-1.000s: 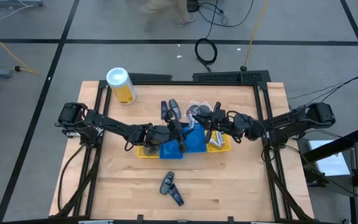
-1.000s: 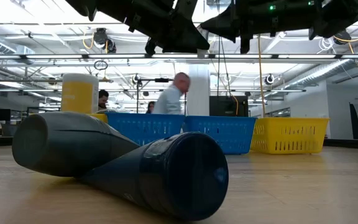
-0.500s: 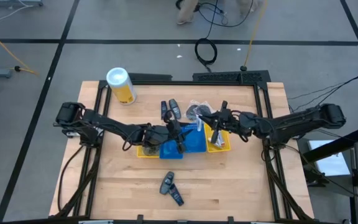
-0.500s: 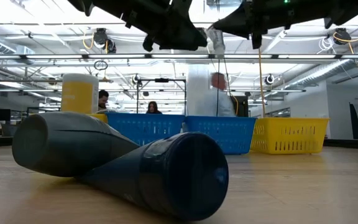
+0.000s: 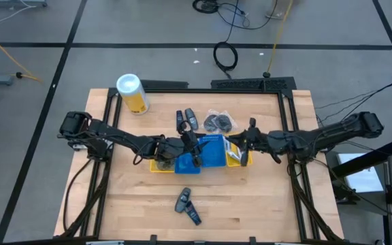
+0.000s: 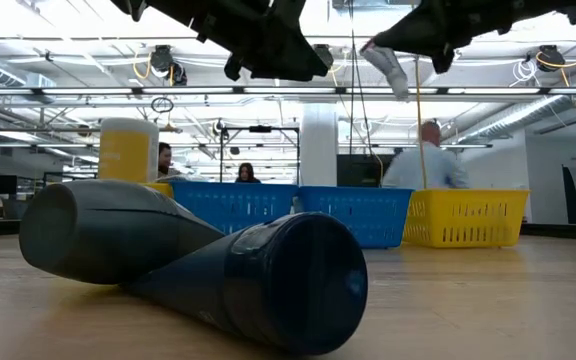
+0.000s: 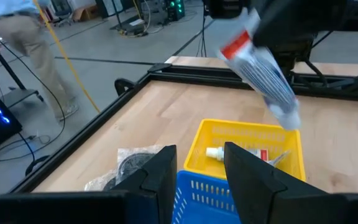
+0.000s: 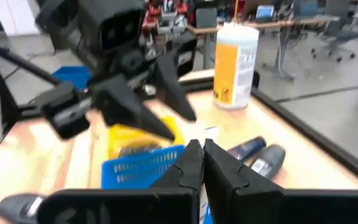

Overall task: Pick & Place Travel size toiletries
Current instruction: Put the toothpaste into the right yellow bin

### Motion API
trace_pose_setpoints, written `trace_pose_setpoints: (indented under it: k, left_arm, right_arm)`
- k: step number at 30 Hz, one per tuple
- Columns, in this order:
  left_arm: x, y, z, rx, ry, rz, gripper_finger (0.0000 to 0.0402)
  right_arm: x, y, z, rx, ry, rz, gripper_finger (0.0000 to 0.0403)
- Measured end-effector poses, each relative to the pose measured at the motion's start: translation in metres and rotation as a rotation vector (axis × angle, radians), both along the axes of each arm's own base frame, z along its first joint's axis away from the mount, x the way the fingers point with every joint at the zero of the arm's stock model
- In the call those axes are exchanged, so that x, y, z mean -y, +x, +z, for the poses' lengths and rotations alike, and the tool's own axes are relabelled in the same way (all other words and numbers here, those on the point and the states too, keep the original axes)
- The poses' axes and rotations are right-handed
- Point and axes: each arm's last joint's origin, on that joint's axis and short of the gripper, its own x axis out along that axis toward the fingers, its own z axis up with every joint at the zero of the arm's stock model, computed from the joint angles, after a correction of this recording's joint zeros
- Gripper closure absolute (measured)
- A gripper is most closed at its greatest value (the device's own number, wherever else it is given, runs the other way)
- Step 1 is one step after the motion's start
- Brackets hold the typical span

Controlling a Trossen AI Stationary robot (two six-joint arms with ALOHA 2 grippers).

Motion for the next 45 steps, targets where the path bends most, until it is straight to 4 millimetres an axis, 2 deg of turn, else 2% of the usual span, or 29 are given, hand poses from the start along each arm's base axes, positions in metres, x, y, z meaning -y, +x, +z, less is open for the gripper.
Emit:
trace_pose_setpoints:
  k: [6,14,24,34,45]
  left_arm:
    - [0.0,0.0,-0.001,-0.009,0.003,-0.003,0.0268]
    - [0.001,0.0,-0.001,-0.01,0.004,-0.012,0.0268]
    - [0.001,0.0,-0.001,-0.01,0.003,-0.012,0.0268]
    - [0.001,0.0,-0.001,-0.009,0.001,-0.012,0.0268]
    - [0.001,0.0,-0.001,-0.008,-0.003,-0.011,0.0268]
  right_arm:
    - [-0.006,-0.008,-0.007,-0.094,0.038,0.019,0.0403]
    - [-0.005,-0.015,-0.019,-0.208,0.042,-0.082,0.0403]
    - [-0.002,-0.021,-0.045,-0.225,0.091,-0.128,0.0403]
    - [-0.001,-0.025,-0.057,-0.217,0.106,-0.142,0.0403]
    - [-0.001,-0.025,-0.058,-0.229,0.103,-0.143,0.0351]
